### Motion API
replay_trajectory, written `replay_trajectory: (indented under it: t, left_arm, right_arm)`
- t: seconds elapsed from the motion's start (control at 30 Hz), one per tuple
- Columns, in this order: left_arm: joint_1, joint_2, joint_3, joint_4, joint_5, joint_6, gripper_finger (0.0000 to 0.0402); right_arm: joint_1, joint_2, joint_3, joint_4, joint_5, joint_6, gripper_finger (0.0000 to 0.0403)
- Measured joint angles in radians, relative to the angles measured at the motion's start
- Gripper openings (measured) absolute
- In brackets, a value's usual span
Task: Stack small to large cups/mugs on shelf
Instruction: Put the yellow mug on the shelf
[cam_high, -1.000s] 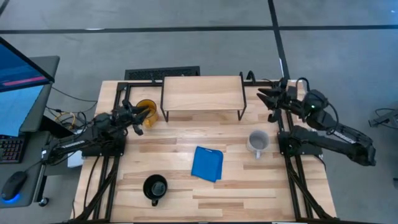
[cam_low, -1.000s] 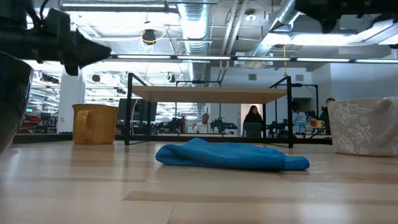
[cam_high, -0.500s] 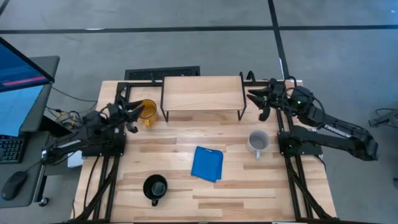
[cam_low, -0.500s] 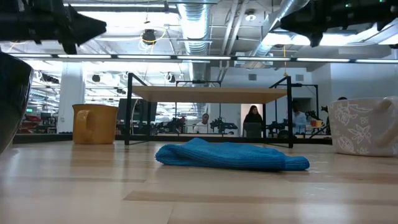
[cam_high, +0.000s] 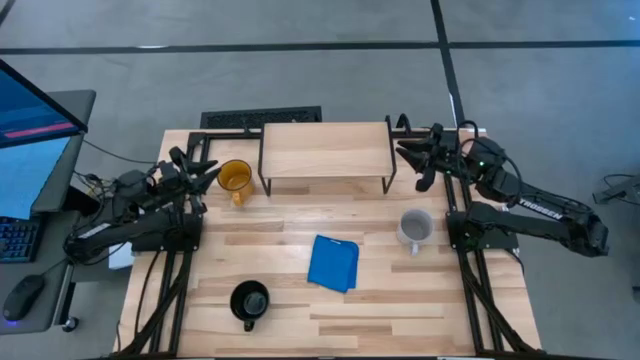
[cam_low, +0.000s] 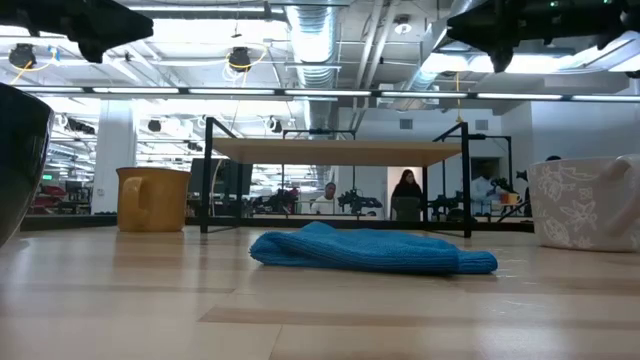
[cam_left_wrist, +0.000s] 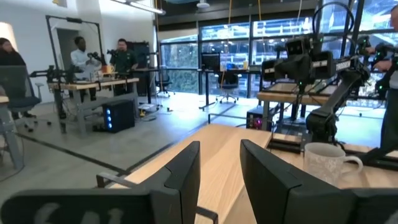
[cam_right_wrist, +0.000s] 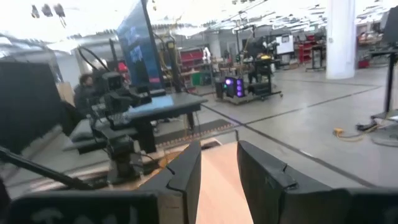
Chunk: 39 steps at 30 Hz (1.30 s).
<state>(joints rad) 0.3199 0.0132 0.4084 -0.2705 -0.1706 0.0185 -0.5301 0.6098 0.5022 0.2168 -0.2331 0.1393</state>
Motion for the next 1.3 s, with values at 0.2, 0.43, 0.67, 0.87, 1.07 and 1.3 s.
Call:
replay_trajectory:
  t: [0.2,0.43,0.67,0.87,1.07,1.3]
  left_arm:
    - [0.0,0.0,0.0,-0.046,-0.001,0.0,0.0105]
    - [0.0,0.0,0.0,-0.061,-0.001,-0.002,0.0105]
    - [0.0,0.0,-0.001,-0.062,-0.001,-0.004,0.0105]
    - [0.0,0.0,-0.001,-0.062,-0.001,-0.005,0.0105]
    - [0.0,0.0,-0.001,-0.062,-0.001,-0.005,0.0105]
    - [0.0,0.0,-0.001,-0.062,-0.001,-0.004,0.0105]
  right_arm:
    - [0.0,0.0,0.0,0.022,-0.004,0.038,0.0127]
    - [0.06,0.015,0.0,0.074,-0.032,0.073,0.0127]
    - [0.151,0.066,0.0,0.24,-0.03,0.073,0.0127]
    - [0.204,0.099,0.0,0.299,-0.028,0.073,0.0127]
    - [0.209,0.099,0.0,0.292,-0.028,0.073,0.0127]
    - [0.209,0.099,0.0,0.292,-0.028,0.071,0.0127]
